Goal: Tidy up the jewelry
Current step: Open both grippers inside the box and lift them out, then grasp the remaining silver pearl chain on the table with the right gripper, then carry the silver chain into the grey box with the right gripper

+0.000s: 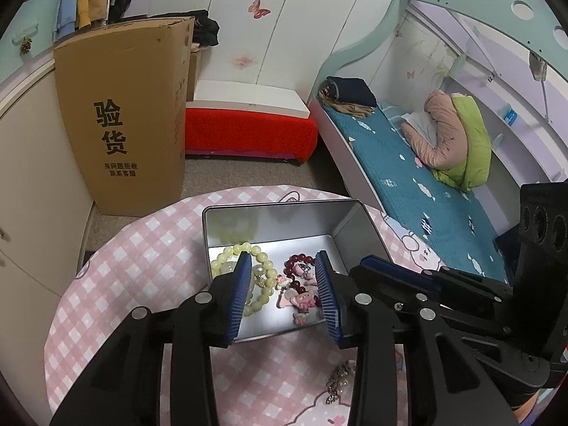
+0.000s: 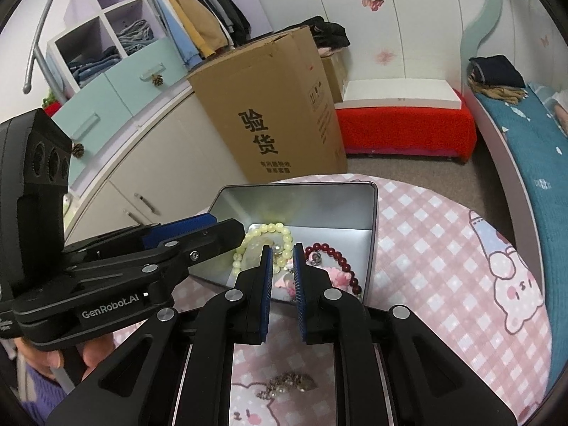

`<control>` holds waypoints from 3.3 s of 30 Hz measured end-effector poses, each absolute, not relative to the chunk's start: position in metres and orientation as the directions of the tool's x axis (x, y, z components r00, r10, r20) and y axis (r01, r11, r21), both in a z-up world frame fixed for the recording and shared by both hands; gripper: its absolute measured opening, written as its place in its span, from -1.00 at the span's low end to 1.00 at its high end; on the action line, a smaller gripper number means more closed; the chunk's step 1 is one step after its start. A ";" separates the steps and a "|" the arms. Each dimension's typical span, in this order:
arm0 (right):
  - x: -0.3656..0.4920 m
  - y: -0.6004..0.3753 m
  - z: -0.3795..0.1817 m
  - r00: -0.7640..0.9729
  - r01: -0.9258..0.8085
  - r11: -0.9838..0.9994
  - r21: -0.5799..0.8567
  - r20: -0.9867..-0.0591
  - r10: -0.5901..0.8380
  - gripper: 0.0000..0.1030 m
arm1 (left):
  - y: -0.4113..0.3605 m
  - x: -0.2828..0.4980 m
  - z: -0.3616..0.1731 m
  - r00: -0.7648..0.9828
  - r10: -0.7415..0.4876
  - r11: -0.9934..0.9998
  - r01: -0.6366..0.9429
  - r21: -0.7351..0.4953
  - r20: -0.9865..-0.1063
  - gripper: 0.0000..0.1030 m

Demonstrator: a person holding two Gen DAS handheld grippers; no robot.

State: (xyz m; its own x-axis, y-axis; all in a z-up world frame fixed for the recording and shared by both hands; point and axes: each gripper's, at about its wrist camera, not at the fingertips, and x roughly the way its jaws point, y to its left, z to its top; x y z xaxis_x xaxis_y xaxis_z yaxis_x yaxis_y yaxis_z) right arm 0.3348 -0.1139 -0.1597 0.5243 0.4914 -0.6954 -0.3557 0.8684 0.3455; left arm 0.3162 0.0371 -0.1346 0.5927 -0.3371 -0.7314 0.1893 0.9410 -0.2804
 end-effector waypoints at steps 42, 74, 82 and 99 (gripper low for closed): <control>0.250 -0.090 -0.222 0.566 -0.284 0.955 0.084 -0.789 0.237 -0.67 | 0.074 0.226 -0.143 0.677 -0.176 0.981 0.059 -0.185 -0.715 0.34; 0.298 -0.180 -0.145 0.698 -0.210 0.957 0.203 -0.654 0.292 -0.80 | 0.061 0.310 -0.153 0.617 -0.137 0.989 0.042 -0.141 -0.775 -0.66; 0.311 -0.163 -0.113 0.727 -0.257 0.946 0.196 -0.607 0.323 -0.80 | 0.054 0.311 -0.152 0.622 -0.132 0.991 0.057 -0.123 -0.772 -0.91; 0.344 -0.103 -0.145 0.614 -0.331 0.912 0.242 -0.679 0.403 -0.80 | 0.059 0.303 -0.153 0.630 -0.126 0.992 0.055 -0.117 -0.766 -0.91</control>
